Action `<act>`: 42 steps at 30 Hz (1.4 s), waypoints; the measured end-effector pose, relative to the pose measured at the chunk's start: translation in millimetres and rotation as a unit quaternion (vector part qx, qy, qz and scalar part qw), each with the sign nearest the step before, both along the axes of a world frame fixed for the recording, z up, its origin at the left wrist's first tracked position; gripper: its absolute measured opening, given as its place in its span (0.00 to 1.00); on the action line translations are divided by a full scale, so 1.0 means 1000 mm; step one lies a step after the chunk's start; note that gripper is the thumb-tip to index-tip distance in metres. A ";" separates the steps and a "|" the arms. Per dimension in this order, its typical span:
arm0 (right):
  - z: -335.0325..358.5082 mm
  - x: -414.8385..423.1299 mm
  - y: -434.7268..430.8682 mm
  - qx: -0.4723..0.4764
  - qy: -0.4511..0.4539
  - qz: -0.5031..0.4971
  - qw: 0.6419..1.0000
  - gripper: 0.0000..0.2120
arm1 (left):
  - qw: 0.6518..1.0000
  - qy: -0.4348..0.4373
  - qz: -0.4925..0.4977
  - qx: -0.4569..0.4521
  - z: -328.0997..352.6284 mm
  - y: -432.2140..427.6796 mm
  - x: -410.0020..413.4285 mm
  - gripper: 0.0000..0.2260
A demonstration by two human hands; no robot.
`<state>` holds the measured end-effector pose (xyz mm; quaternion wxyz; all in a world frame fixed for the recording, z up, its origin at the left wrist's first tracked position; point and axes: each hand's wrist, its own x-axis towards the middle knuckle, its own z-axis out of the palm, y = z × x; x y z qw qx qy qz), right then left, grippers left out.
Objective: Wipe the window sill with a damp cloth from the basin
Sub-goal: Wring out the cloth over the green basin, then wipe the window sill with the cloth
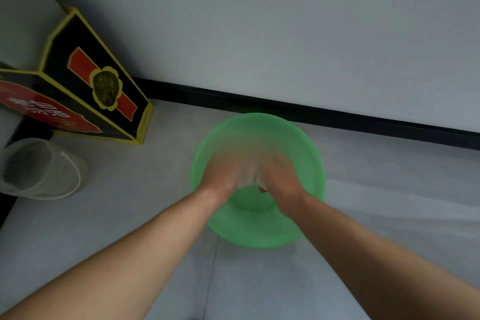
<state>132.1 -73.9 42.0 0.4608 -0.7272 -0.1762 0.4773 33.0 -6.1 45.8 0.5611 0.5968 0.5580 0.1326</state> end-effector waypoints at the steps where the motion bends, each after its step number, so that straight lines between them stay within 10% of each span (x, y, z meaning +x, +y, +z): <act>1: 0.018 0.001 -0.003 0.002 -0.001 0.012 1.000 0.11 | 1.000 -0.022 0.005 -0.011 0.017 0.000 -0.004 0.16; 16: 0.349 -0.010 -0.021 0.007 0.053 -0.012 0.998 0.15 | 0.997 -0.057 0.002 -0.047 0.342 -0.009 -0.031 0.07; 25: 0.494 0.118 -0.045 0.088 -0.039 -0.054 0.994 0.10 | 0.994 -0.093 -0.040 -0.033 0.475 -0.018 0.096 0.27; 42: 0.512 0.423 -0.033 0.078 -0.230 0.040 0.969 0.08 | 0.991 -0.100 -0.012 0.083 0.483 -0.025 0.392 0.10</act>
